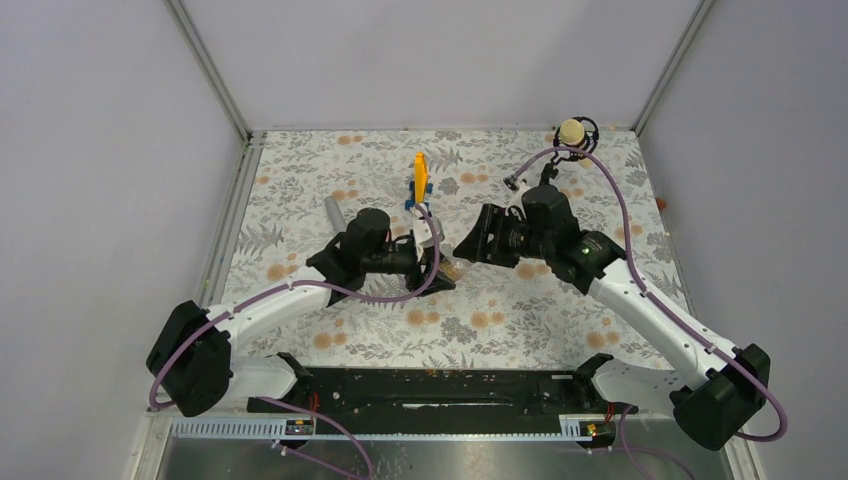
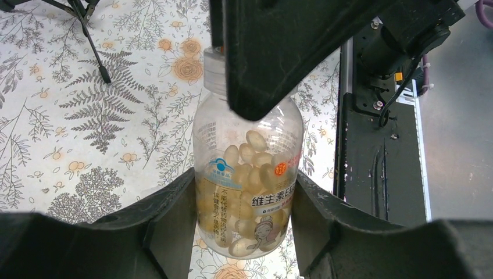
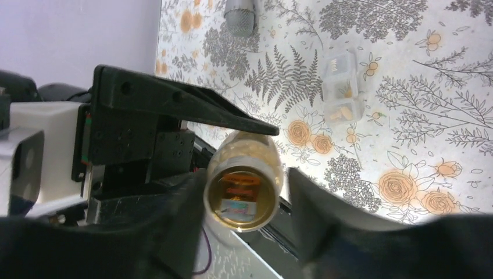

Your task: Sort the pills into containers

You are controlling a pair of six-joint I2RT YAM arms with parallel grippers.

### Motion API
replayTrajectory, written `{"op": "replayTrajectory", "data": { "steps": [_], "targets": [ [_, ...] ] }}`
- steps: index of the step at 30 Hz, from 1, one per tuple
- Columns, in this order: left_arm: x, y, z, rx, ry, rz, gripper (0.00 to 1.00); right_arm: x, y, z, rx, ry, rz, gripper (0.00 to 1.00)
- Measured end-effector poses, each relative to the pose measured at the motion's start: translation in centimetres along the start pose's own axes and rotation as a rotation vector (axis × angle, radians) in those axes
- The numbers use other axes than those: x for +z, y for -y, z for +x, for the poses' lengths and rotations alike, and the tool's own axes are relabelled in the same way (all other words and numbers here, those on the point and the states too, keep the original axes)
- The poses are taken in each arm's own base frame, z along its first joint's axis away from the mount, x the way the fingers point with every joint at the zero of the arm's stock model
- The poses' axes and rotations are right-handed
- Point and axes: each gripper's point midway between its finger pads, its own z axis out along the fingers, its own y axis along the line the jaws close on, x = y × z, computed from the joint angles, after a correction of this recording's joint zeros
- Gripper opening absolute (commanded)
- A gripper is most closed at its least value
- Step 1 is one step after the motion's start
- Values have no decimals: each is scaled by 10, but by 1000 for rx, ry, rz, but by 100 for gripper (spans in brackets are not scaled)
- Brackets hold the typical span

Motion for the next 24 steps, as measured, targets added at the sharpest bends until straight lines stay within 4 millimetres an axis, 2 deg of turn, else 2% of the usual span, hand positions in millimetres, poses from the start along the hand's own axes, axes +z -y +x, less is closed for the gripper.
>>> {"op": "replayTrajectory", "data": {
  "steps": [1, 3, 6, 10, 14, 18, 22, 24],
  "targets": [
    [0, -1, 1, -3, -4, -5, 0, 1, 2, 0, 35, 13, 5, 86],
    [0, 0, 0, -1, -2, -4, 0, 2, 5, -3, 52, 37, 20, 94],
    [0, 0, 0, 0, -3, -2, 0, -2, 5, -9, 1, 64, 23, 95],
    [0, 2, -2, 2, -1, 5, 0, -17, 0, -10, -166, 81, -11, 95],
    [0, 7, -8, 13, 12, 36, 0, -34, -9, -2, -346, 60, -74, 95],
    [0, 14, -12, 15, 22, 78, 0, -41, -14, 3, -479, 32, -119, 91],
    [0, 19, -15, 22, 37, 110, 0, -40, -16, 5, -557, 1, -144, 83],
    [0, 21, -16, 24, 40, 121, 0, -39, -17, 6, -584, -15, -157, 74]
  ]
}}
